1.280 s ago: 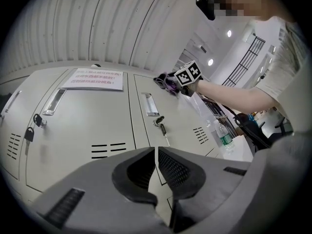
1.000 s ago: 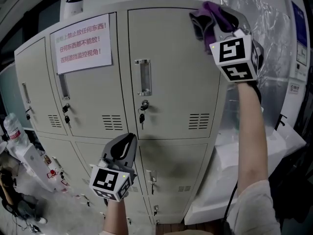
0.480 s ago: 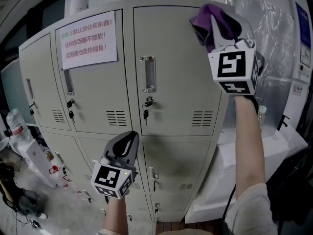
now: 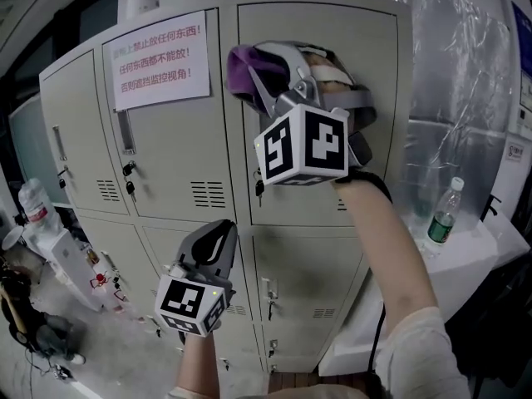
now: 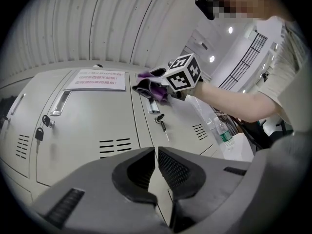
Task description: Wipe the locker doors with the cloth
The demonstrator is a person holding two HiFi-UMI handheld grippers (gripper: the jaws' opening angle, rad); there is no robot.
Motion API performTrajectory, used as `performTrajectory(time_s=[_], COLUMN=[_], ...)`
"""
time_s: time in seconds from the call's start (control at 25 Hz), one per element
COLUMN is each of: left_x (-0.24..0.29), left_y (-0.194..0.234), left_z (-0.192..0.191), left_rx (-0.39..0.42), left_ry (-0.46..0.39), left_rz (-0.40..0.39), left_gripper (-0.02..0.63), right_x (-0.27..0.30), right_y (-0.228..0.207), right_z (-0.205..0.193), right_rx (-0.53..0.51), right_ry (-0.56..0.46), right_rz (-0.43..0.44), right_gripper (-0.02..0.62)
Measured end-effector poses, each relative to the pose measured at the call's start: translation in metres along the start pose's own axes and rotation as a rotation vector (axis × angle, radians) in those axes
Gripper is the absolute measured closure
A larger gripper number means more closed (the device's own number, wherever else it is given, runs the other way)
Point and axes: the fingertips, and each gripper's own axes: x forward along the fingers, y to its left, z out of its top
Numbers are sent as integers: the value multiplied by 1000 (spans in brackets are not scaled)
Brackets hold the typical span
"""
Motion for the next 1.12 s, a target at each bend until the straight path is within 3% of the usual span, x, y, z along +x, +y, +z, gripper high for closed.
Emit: performTrajectory(time_s=[0.2,1.12], left_x=[-11,-4], left_y=[13,-19], left_z=[0,-1], left_rx=[2,-9], left_ry=[-2,-3], left_rz=[34,-32], left_gripper=[588,588], right_x=[4,-105], right_y=[8,-62], right_z=[-7,-165], right_rx=[-74,35], right_ry=[34,281], right_rz=[1,-167], right_gripper=[545,548])
